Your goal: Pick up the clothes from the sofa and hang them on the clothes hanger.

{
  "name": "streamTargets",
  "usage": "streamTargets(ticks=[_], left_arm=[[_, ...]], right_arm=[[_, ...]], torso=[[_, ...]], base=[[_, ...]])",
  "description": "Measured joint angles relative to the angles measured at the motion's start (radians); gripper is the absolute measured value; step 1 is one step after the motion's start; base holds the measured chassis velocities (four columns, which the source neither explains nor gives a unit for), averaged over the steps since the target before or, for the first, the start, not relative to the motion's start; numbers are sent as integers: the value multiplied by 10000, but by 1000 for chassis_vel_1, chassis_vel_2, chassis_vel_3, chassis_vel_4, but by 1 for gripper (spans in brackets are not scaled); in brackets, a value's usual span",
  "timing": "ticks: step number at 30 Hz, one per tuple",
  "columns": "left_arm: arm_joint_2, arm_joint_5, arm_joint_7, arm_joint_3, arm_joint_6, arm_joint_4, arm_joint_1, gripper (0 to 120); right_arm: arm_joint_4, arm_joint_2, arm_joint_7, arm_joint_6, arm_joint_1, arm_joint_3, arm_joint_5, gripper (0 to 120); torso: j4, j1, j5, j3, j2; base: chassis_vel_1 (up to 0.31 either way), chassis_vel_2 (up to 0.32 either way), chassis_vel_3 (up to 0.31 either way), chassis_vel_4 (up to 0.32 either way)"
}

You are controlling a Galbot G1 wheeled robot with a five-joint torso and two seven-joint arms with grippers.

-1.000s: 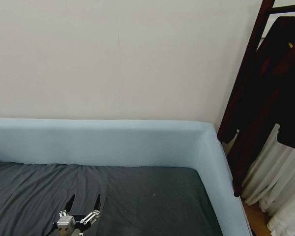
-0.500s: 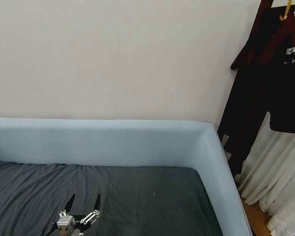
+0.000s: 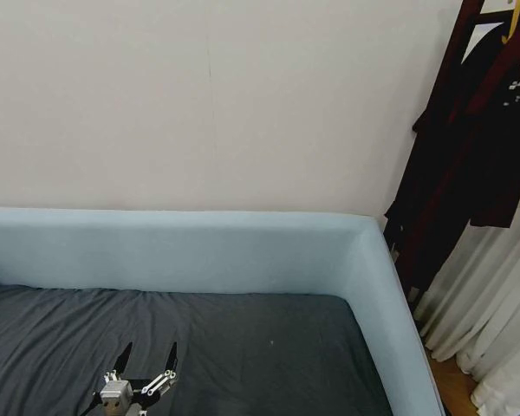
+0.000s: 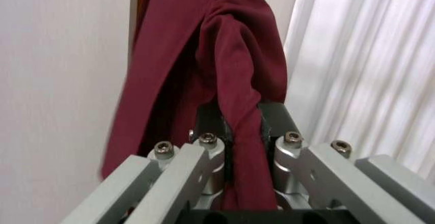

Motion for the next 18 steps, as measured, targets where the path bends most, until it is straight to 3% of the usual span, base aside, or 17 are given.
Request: streamTargets(ticks=[7,18], left_arm=[[0,0,0,0,0,0,0,100],[0,0,0,0,0,1,0,100]], right_arm=[[-111,186,819,-526,426,-425,663,7],[122,258,2172,-537,614,-503,2490,7]], torso=[[-1,0,0,0,0],[-2,-1,1,0,0]], base=[[0,0,0,0],[0,0,0,0]])
